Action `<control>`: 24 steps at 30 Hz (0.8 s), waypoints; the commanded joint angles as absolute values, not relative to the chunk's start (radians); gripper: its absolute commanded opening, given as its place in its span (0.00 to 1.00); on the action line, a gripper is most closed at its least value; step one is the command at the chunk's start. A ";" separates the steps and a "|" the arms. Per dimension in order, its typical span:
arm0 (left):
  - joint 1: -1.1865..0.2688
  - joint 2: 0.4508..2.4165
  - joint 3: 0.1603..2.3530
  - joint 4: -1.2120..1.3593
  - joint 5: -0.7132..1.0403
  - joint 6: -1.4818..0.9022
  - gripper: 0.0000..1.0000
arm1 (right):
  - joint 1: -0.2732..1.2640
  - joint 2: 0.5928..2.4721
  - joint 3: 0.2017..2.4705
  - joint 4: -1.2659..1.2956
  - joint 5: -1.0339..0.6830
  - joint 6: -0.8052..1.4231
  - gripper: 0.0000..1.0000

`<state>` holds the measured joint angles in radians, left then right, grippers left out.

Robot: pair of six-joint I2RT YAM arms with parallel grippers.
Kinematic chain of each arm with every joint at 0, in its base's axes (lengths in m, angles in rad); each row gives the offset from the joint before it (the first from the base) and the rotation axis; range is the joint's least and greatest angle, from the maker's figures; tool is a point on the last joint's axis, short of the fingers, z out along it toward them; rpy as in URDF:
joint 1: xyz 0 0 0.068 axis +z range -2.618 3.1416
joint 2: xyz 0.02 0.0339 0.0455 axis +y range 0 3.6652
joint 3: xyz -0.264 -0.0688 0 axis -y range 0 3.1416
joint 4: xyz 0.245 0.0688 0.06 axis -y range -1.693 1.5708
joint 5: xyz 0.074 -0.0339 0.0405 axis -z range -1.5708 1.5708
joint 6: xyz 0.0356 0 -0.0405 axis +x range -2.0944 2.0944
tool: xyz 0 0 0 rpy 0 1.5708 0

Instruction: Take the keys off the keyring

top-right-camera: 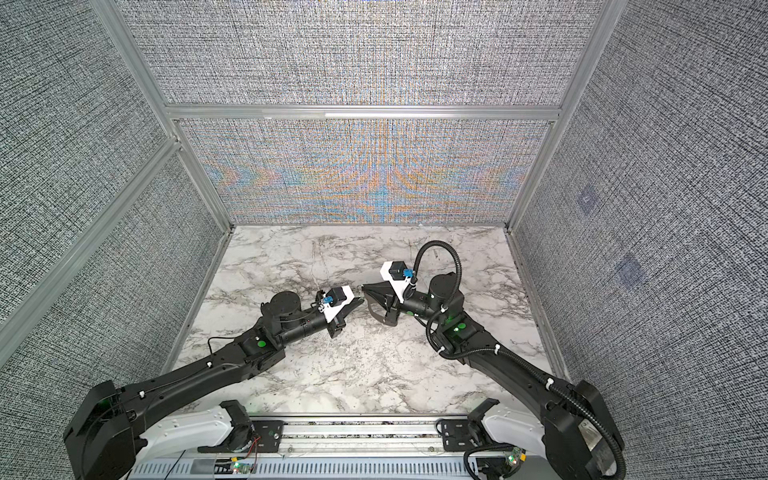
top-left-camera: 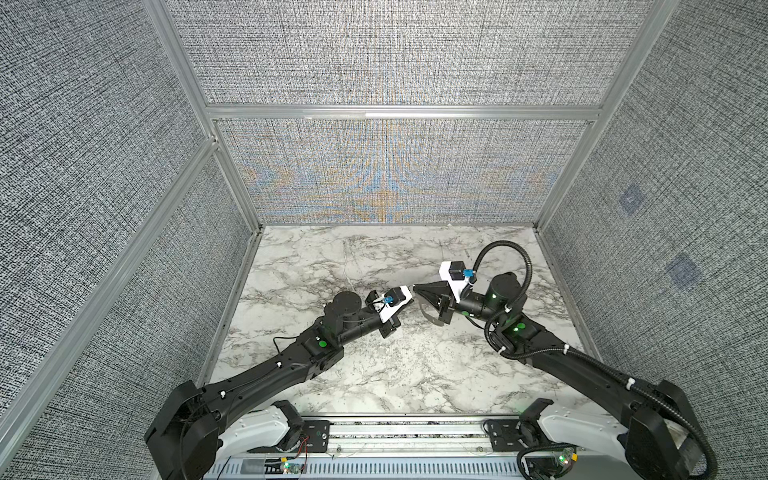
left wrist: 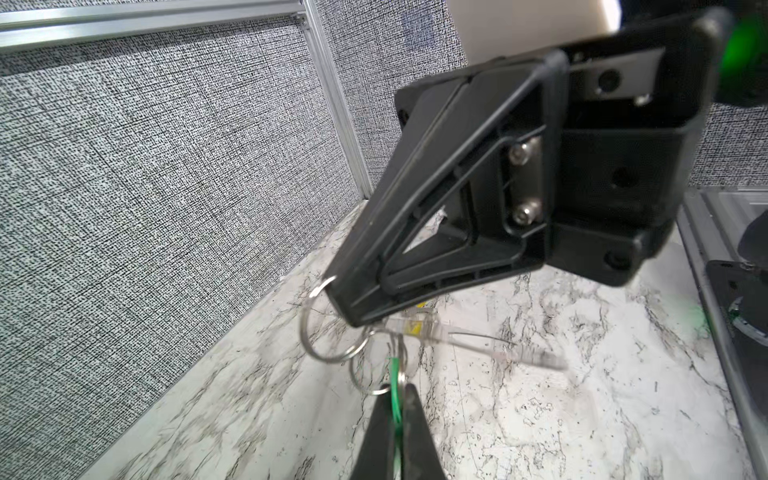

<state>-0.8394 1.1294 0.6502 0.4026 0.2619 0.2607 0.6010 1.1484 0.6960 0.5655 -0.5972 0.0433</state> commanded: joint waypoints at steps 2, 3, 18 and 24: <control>-0.839 1.130 0.662 0.398 0.344 0.270 0.00 | 0.602 1.147 0.695 0.649 -0.589 0.066 0.00; -0.839 1.131 0.665 0.394 0.354 0.274 0.00 | 0.602 1.149 0.694 0.655 -0.589 0.069 0.00; -0.839 1.110 0.663 0.377 0.305 0.269 0.00 | 0.613 1.158 0.673 0.691 -0.598 0.087 0.00; -0.837 1.057 0.626 0.375 0.225 0.260 0.00 | 0.611 1.144 0.693 0.633 -0.590 0.043 0.00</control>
